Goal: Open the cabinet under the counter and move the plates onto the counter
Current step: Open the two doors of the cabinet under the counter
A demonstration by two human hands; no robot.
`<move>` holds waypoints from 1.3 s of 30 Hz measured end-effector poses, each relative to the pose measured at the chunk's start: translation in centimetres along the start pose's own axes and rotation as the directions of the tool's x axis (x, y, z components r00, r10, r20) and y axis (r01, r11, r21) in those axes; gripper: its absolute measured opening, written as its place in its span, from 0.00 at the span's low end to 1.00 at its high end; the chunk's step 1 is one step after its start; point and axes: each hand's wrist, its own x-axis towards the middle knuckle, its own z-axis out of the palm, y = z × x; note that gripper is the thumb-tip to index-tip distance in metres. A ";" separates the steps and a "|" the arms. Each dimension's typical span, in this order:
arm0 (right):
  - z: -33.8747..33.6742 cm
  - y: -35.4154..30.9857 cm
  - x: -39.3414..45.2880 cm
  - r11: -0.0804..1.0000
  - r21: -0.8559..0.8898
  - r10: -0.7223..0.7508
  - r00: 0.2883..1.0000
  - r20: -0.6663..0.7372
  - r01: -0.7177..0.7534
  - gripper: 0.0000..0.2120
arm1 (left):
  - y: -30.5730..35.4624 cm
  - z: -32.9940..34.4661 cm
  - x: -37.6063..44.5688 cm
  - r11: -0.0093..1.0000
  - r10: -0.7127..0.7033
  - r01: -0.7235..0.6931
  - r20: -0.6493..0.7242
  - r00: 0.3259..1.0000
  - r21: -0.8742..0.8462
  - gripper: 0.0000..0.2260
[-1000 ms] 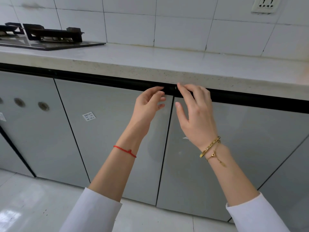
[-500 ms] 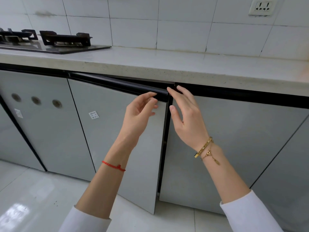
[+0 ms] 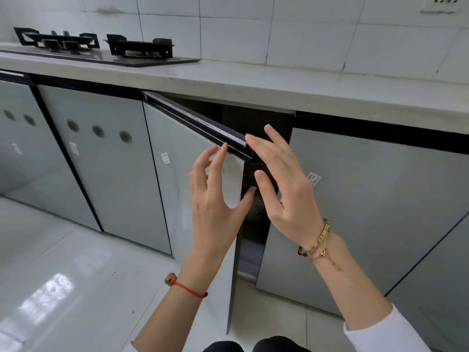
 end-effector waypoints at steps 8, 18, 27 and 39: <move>2.9 -3.0 1.1 0.977 0.162 -0.139 0.990 -0.012 0.139 0.18 | -1.5 -5.0 -1.3 0.998 0.062 -0.060 -0.061 0.996 0.035 0.31; 7.5 -7.2 4.4 0.921 0.258 -0.291 0.956 -0.043 0.292 0.20 | -3.4 -12.0 -2.3 0.972 0.087 -0.069 -0.072 0.994 0.224 0.26; 13.3 -11.7 6.6 0.818 0.455 -0.394 0.919 -0.002 0.352 0.20 | -6.0 -18.3 -2.9 0.953 -0.012 0.050 -0.128 0.992 0.299 0.23; 21.5 -17.0 9.9 0.810 0.439 -0.437 0.899 0.011 0.388 0.21 | -11.3 -24.4 -1.8 0.910 -0.150 0.208 -0.182 0.972 0.359 0.28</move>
